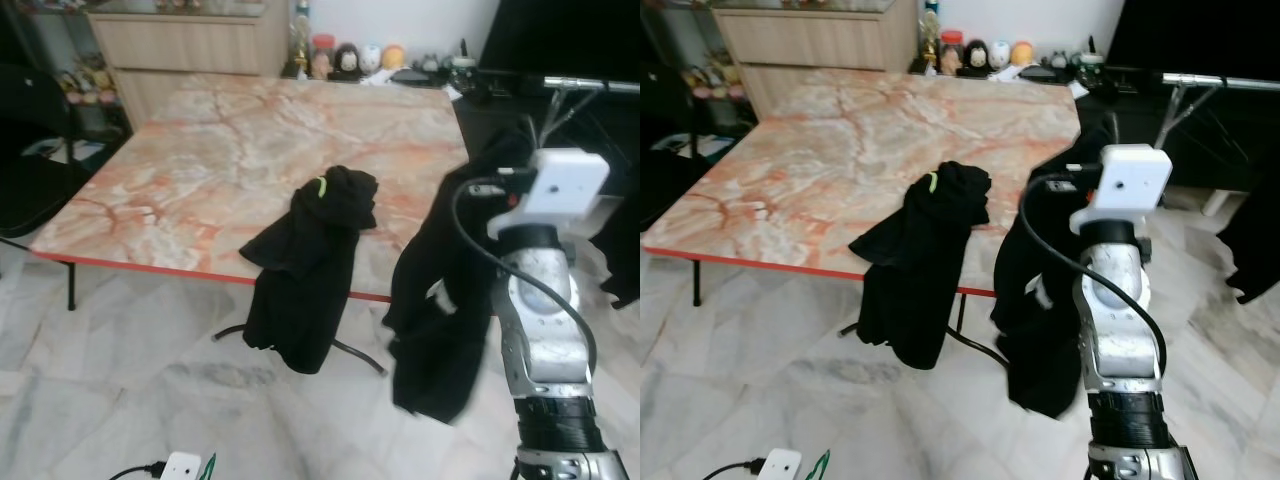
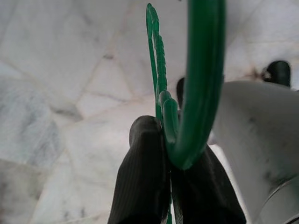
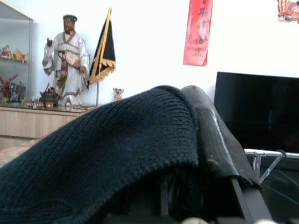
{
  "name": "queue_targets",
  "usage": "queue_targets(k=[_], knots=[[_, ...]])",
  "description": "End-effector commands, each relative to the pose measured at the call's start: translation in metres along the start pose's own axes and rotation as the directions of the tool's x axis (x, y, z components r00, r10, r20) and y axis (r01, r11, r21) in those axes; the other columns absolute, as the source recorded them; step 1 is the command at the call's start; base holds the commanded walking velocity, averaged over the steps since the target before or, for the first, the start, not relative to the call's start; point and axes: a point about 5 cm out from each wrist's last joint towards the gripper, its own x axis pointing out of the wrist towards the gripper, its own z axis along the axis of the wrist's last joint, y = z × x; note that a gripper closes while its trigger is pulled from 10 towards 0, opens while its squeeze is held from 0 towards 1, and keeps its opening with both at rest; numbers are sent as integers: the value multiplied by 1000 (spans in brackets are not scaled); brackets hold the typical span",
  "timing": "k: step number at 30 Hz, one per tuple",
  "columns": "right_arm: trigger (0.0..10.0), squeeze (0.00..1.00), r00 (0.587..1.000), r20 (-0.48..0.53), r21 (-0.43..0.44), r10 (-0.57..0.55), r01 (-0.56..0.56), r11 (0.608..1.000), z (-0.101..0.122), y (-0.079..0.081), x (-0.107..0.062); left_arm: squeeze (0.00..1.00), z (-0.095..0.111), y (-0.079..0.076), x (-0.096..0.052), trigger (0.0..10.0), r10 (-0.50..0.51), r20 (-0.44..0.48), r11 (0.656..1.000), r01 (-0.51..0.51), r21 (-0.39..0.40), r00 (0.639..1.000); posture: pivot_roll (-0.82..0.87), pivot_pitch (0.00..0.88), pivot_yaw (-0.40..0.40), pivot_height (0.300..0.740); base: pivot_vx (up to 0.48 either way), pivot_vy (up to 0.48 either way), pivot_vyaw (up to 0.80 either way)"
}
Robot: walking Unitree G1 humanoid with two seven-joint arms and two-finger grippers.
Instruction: Hang hanger
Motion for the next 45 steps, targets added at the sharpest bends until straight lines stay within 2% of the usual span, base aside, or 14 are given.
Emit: queue_targets(k=[1,11,22,45], knots=[[10000,0,998,56,7,-4,4,1000,13,-3,8,0,-3,0,0,10000,5,-10,1000,-4,24,1000,-63,0,-11,740,0,0,0],[10000,0,1000,23,27,1,-2,1000,4,4,1,0,-10,1,-2,10000,8,-21,1000,-8,20,1000,-52,0,-8,740,0,0,0],[10000,0,1000,5,29,-8,8,1000,0,3,-3,0,-13,2,-2,10000,4,-25,999,-3,32,1000,-53,0,-1,740,0,0,0],[10000,0,1000,9,44,-1,1,999,0,9,-4,0,-10,1,-2,10000,-1,-20,999,2,39,1000,-51,0,5,740,292,0,0]])
